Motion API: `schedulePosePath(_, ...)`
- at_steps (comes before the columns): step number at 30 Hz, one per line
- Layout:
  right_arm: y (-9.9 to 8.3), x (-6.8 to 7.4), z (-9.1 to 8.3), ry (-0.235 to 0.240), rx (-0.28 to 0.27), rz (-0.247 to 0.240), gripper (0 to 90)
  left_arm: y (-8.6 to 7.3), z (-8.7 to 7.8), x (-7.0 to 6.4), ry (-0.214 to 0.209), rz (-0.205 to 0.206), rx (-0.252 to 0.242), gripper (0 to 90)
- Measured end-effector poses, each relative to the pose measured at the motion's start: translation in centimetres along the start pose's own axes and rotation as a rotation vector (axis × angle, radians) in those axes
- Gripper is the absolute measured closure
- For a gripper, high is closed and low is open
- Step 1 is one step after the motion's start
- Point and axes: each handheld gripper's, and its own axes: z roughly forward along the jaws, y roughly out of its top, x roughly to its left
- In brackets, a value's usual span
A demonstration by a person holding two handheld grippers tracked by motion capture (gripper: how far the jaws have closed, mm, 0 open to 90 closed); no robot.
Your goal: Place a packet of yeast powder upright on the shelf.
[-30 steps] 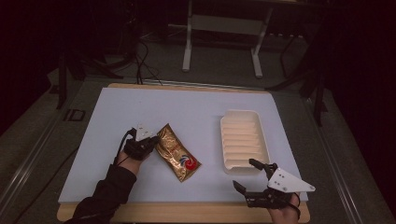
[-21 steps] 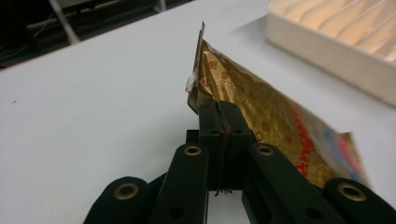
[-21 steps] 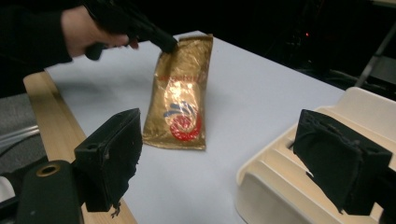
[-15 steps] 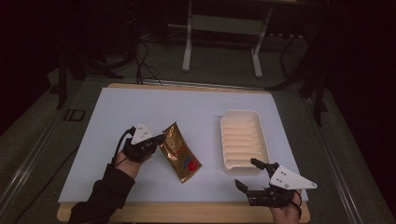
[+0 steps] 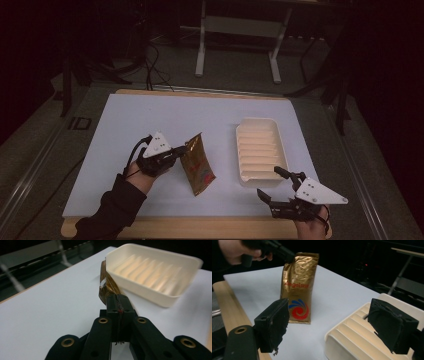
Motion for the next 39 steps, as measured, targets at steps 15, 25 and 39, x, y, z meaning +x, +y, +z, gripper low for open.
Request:
schedulePosePath(15, 1.7, -0.5, 0.5, 0.255, 0.026, -0.008, 15.1, 2.1, -2.1, -1.1, -0.279, 0.154, -0.119, 89.9)
schedulePosePath(25, 4.2, -1.1, 1.5, 0.33, 0.108, -0.052, 13.6, 3.4, -2.4, -3.1, -0.418, 0.221, -0.116, 89.9)
schedulePosePath(39, 8.4, -1.6, 4.3, 0.421, 0.355, -0.203, 16.8, 3.7, -1.9, -4.4, -0.486, 0.252, -0.113, 89.8)
